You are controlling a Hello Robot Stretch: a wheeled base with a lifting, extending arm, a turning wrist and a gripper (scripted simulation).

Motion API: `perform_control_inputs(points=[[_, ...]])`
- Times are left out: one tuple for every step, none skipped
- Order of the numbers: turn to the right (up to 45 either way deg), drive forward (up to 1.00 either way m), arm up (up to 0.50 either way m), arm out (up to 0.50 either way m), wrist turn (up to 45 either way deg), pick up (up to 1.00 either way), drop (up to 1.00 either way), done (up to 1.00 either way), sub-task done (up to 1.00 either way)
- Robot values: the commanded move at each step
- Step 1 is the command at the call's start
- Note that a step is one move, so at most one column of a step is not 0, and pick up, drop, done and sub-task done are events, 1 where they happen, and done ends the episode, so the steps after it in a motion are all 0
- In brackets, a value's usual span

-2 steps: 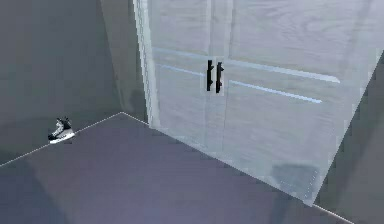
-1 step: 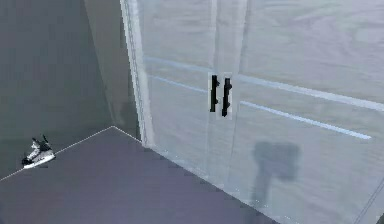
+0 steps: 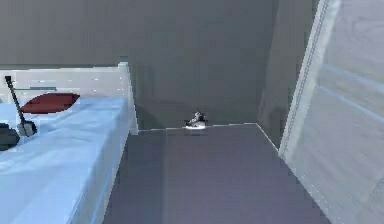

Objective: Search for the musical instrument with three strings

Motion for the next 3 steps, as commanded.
perform_control_inputs(points=[[0.0, 1.00, 0.00, 0.00, 0.0, 0.00, 0.00, 0.00, 0.00], [-18.0, 0.00, 0.00, 0.00, 0.0, 0.00, 0.00, 0.00, 0.00], [0.0, 0.15, 0.00, 0.00, 0.0, 0.00, 0.00, 0.00, 0.00]])
